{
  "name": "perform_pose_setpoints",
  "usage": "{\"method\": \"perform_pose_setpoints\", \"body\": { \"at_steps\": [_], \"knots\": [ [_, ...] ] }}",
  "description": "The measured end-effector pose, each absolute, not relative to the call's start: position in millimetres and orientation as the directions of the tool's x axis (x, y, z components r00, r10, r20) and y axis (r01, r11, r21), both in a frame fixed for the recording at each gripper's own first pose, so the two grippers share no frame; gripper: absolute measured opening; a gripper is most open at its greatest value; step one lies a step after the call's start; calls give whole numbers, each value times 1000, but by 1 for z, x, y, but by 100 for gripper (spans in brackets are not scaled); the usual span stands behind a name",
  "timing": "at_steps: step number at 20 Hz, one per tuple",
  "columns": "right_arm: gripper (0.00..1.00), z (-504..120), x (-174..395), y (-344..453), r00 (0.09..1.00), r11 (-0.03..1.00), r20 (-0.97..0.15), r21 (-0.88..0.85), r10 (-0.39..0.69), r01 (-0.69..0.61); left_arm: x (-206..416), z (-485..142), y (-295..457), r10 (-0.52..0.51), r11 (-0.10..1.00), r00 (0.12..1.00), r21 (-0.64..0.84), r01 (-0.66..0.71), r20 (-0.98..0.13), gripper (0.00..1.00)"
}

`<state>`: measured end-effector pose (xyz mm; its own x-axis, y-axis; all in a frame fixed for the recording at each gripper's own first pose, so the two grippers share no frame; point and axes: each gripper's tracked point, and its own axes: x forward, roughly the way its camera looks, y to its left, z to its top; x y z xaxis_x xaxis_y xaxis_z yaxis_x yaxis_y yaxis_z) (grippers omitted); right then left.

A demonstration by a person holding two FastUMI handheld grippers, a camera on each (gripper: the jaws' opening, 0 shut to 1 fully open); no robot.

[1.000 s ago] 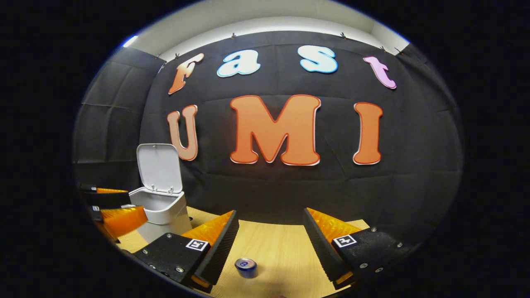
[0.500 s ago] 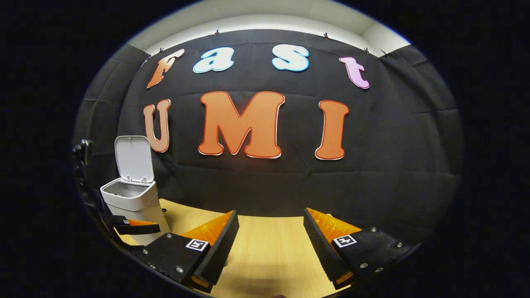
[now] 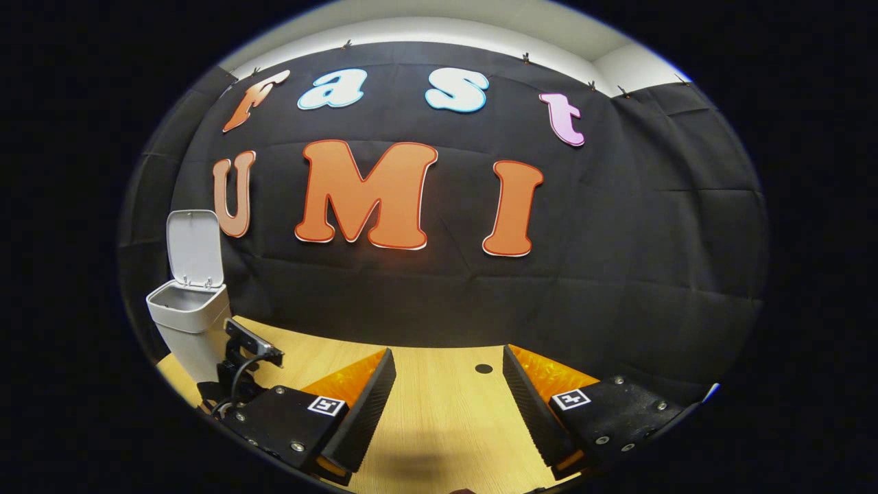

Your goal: Press the lid of the desktop garbage bin to open it, pick up the crumpled paper on the desktop and throw it into the bin, then pick up the pop can on the desktop and drop it into the bin, and finally close the garbage bin lid.

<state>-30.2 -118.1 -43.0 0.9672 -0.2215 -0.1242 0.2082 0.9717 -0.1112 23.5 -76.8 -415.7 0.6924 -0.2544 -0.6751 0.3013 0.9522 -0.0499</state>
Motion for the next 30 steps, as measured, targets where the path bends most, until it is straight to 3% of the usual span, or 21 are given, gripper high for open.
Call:
{"method": "perform_pose_setpoints", "body": {
  "at_steps": [6, 7, 11, 19, 24, 30],
  "knots": [
    [93, -53, -29, -114, 957, 964, -135, -107, -258, 245, 43, -446, -89, -263, 942, 669, -37, 332, -695, 97],
    [93, -53, -29, -113, 957, 964, -133, -108, -258, 245, 43, -443, -90, -271, 940, 671, -41, 338, -691, 85],
    [93, -56, -24, -104, 960, 967, -133, -97, -246, 234, 46, -423, -88, -278, 937, 698, -27, 348, -660, 83],
    [94, -62, 4, -75, 980, 988, -124, -39, -155, 152, 32, -280, -53, -248, 965, 867, -32, 260, -431, 80],
    [93, -62, 24, -44, 993, 998, -105, -7, -60, 60, 12, -215, -13, -151, 988, 920, -15, 157, -362, 80],
    [93, -62, 38, -15, 995, 999, -97, 21, 31, -29, -9, -130, 94, 11, 999, 945, 35, 0, -327, 80]
  ]
}}
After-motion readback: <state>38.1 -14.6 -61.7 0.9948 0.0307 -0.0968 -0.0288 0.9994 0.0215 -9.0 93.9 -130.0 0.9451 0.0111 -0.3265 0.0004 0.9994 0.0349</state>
